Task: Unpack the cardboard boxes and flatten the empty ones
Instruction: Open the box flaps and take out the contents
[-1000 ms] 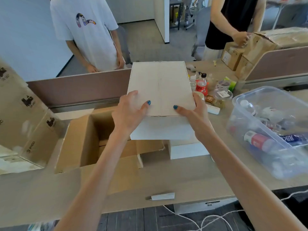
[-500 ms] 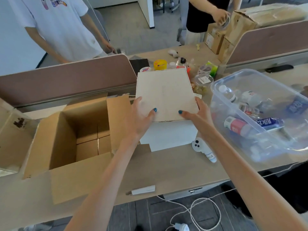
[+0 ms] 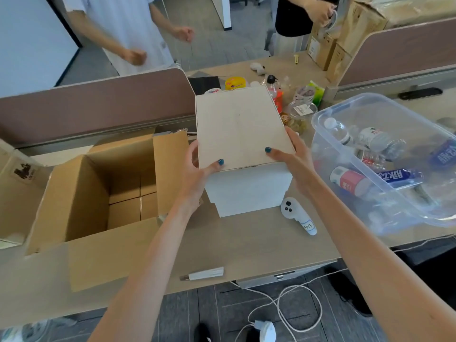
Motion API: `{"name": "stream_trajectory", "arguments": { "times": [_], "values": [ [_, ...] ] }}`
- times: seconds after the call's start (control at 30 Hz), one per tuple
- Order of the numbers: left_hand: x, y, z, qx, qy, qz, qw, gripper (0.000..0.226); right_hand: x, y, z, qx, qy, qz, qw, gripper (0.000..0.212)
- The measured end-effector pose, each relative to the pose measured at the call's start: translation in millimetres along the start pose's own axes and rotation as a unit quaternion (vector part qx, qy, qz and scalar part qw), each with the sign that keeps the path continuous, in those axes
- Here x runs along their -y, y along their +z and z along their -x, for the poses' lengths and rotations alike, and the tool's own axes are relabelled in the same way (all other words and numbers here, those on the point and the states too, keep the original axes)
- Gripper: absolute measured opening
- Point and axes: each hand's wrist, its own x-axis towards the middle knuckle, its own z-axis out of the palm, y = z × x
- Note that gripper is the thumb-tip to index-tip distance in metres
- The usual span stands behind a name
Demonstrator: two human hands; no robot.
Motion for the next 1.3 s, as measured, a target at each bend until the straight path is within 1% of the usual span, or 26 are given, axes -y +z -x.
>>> {"name": "stream_trajectory", "arguments": {
  "times": [0.1,0.3,0.6,0.8,0.9,1.0,1.07,1.1,1.2,1.27,1.3],
  "values": [
    [-2,4,-7,-0.005,0.001,0.003,1.0,0.07,1,-2,-11,0.008,0.012,-0.002,1.0,0.053],
    [-4,7,-18,-0.008,-0.008,0.006,1.0,0.066,3,-3,-22,0.024,-0.003,-0.001,1.0,0.047],
    [0,10,-17,-0.012,-0.002,0.01,1.0,0.075,0,-4,-23,0.024,-0.011,-0.01,1.0,0.05],
    [2,12,-12,-0.017,-0.01,0.018,1.0,0.075,0,-5,-21,0.03,-0.012,-0.004,0.999,0.051],
    [2,14,-12,-0.021,-0.013,0.014,1.0,0.077,2,-5,-21,0.02,-0.018,0.0,1.0,0.051],
    [-2,13,-11,-0.023,-0.011,-0.003,1.0,0.077,0,-4,-21,0.003,-0.023,0.062,0.998,0.053],
    [-6,10,-10,-0.016,-0.008,-0.018,1.0,0.07,-2,-4,-21,-0.012,-0.028,0.148,0.988,0.063],
    [-8,8,-9,-0.011,-0.006,-0.029,1.0,0.064,-3,-4,-22,-0.017,-0.035,0.204,0.978,0.065],
    [-9,-6,-5,-0.018,-0.002,-0.06,0.998,0.054,-2,-1,-16,-0.03,-0.084,0.354,0.931,0.066],
    [-7,-20,-2,-0.028,-0.006,-0.085,0.996,0.052,-3,3,-9,-0.045,-0.16,0.429,0.888,0.059],
    [-4,-28,-1,-0.036,-0.005,-0.103,0.994,0.049,-4,7,-5,-0.043,-0.197,0.438,0.876,0.054]
  ]
}}
